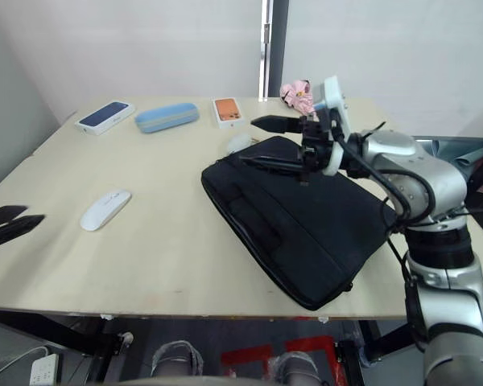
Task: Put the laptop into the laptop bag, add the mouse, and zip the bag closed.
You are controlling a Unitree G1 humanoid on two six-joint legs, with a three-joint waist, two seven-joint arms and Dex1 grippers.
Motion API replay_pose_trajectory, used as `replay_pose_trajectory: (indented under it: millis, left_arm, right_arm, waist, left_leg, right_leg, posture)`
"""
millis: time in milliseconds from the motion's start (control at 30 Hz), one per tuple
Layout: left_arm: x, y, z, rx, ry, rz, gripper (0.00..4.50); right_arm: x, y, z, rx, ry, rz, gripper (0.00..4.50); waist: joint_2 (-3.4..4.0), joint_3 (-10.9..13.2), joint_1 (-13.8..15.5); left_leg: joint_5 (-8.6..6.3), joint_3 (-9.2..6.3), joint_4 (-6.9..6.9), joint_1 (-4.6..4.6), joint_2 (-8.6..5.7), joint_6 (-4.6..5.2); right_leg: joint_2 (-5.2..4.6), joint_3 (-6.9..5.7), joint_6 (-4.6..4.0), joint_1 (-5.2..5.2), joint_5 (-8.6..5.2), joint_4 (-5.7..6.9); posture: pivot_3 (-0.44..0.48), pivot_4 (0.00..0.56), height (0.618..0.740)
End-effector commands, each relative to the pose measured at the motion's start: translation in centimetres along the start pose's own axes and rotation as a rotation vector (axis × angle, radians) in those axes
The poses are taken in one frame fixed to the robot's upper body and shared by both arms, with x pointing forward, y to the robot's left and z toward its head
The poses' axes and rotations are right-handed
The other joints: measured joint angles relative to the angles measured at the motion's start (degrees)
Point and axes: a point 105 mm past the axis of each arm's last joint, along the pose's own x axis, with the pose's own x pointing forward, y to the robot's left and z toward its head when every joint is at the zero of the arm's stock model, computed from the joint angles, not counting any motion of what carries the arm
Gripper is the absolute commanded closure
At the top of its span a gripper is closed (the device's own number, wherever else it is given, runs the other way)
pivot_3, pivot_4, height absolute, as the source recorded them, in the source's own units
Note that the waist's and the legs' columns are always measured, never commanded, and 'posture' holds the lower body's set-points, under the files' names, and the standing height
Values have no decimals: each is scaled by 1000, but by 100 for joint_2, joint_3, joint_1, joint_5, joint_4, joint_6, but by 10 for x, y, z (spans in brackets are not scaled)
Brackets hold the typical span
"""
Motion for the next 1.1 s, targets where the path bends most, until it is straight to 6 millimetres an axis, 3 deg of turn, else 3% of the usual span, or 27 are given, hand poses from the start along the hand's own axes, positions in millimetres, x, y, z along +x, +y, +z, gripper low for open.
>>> replay_pose_trajectory:
  millis: [33, 133, 167, 200, 267, 700, 1100]
  left_arm:
    - [16, 7, 2, 45, -1, 1, 1552]
    - [34, 9, -2, 61, 24, -25, 1552]
    - [40, 10, -3, 69, 28, -29, 1007]
    - [43, 11, -4, 76, 30, -33, 928]
    - [47, 12, -5, 71, 28, -42, 46]
    - [85, 9, -21, -10, 17, -55, 46]
    - [93, 5, -29, 32, 33, -59, 46]
  right_arm:
    - [-8, 5, 10, -76, -24, -23, 156]
    - [-14, 6, 4, -77, -14, -39, 156]
    - [-16, 7, 3, -78, -13, -44, 128]
    - [-17, 7, 3, -78, -12, -48, 128]
    - [-19, 8, 1, -78, -9, -51, 128]
    - [-26, 11, -2, -93, 19, -78, 128]
    - [-23, 11, -2, -98, 28, -77, 128]
  waist:
    - [-3, -2, -12]
    - [-2, -2, -23]
    - [-3, -2, -17]
    - [-2, -2, -11]
    - [-3, -3, -28]
    - [-3, -3, 14]
    - [-3, -3, 13]
  left_leg:
    - [0, 0, 0, 0, 0, 0]
    - [1, 3, 1, 0, 0, -1]
    - [1, 2, 0, 1, 0, -1]
    - [1, 0, 1, 0, 2, -1]
    - [1, 1, 2, 1, 1, -2]
    - [2, -1, 13, 1, 0, -3]
    - [2, -1, 17, 1, 0, -3]
  right_leg:
    - [1, 0, 0, 0, 1, 0]
    - [1, 4, 0, 0, 1, 0]
    - [0, 2, 0, 0, 1, 1]
    - [2, 2, 0, -1, 1, 3]
    - [2, 3, 0, -1, 1, 5]
    - [-2, 3, -1, 1, 1, 17]
    - [-3, 4, -1, 0, 1, 22]
  posture:
    - [0, 150, 740]
    - [0, 150, 740]
    - [0, 150, 740]
    - [0, 150, 740]
    - [0, 150, 740]
    - [0, 150, 740]
    - [0, 150, 740]
